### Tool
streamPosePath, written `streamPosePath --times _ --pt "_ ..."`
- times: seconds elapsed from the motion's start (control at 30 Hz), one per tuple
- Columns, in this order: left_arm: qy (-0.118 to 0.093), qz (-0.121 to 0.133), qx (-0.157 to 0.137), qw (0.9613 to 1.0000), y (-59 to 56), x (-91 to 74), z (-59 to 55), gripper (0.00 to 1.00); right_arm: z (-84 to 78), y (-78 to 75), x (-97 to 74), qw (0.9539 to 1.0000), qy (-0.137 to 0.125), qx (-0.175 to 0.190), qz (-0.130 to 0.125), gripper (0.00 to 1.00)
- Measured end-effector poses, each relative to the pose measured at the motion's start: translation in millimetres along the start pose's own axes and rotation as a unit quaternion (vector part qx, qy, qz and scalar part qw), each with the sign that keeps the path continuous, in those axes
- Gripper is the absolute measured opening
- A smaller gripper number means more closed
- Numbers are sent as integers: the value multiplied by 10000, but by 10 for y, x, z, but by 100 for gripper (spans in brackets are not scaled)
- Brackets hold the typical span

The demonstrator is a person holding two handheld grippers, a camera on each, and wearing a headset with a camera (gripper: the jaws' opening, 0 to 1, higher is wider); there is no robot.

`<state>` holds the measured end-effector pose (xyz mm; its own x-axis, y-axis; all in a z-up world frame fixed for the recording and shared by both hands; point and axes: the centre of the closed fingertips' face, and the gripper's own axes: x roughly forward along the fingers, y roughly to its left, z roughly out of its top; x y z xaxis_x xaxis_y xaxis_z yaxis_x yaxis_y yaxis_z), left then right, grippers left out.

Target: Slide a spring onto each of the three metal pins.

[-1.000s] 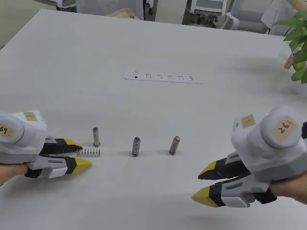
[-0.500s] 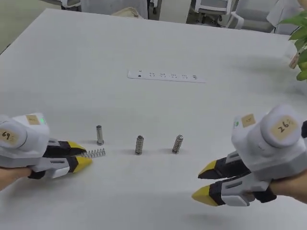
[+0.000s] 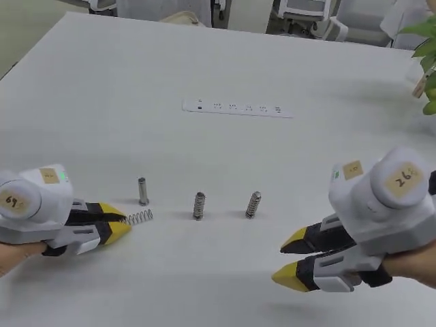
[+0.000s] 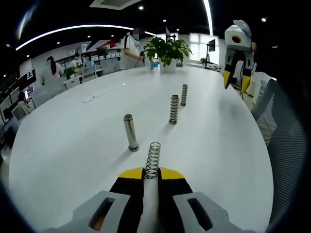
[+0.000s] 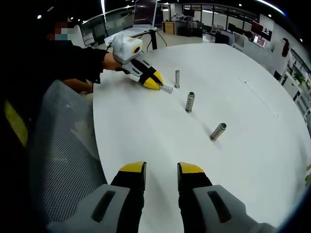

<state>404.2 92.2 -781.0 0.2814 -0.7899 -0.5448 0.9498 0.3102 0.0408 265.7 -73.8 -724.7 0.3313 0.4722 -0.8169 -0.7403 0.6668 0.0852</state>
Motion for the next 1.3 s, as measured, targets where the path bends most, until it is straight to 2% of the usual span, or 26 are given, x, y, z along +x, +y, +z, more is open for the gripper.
streamPosePath --times 0.13,0.37,0.53,0.73,0.97,1.03,1.3 --pt "-19 -27 -13 10000 -60 -48 -6 3 26 10 2 10000 -21 -28 18 23" --pt "-77 -177 37 9998 -267 -143 7 3 81 42 11 9999 -68 -98 86 23" --pt "-166 -276 81 9994 -432 -222 58 2 142 80 13 9996 -139 -158 168 23" --pt "-318 -442 221 9983 -686 -316 187 2 210 116 7 9992 -228 -222 247 23" --pt "-519 -532 312 9967 -882 -429 349 2 297 214 12 9982 -359 -279 399 23" --pt "-560 -546 336 9964 -920 -456 385 2 320 233 13 9979 -381 -308 433 23" --pt "-797 -591 398 9943 -1048 -563 562 2 531 388 2 9938 -746 -288 768 23"
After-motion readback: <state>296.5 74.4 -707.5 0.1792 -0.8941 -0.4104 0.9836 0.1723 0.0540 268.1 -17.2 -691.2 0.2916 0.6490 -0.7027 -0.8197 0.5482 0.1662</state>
